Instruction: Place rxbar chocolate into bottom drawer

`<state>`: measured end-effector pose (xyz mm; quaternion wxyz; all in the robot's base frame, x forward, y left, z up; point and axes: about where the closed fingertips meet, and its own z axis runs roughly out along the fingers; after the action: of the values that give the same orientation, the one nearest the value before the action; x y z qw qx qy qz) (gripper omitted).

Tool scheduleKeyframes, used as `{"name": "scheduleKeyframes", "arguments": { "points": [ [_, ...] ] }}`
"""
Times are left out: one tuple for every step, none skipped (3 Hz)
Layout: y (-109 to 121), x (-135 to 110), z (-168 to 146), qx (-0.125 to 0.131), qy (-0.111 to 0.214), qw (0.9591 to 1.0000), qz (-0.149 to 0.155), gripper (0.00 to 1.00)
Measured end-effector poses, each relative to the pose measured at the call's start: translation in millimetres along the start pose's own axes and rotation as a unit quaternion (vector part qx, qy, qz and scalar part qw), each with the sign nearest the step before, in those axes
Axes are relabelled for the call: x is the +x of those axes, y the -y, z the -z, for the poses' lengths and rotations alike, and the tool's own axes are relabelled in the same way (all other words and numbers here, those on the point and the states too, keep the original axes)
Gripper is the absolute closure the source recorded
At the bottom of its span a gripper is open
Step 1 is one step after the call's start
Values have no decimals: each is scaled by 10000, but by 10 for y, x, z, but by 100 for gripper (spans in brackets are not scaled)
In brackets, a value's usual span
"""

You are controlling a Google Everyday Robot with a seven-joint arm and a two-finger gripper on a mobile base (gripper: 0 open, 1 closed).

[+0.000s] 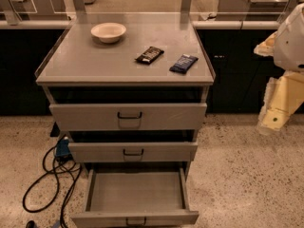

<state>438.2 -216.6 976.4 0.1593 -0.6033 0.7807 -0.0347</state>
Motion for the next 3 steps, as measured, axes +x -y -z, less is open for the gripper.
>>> {"name": "scheduleKeyframes", "arguments": {
  "points": [
    [1,-1,-1,0,2,10000,1,0],
    [82,-73,-34,-8,108,9999,60,0],
    [318,-299,-159,-217,501,9984,168,0]
  ]
}}
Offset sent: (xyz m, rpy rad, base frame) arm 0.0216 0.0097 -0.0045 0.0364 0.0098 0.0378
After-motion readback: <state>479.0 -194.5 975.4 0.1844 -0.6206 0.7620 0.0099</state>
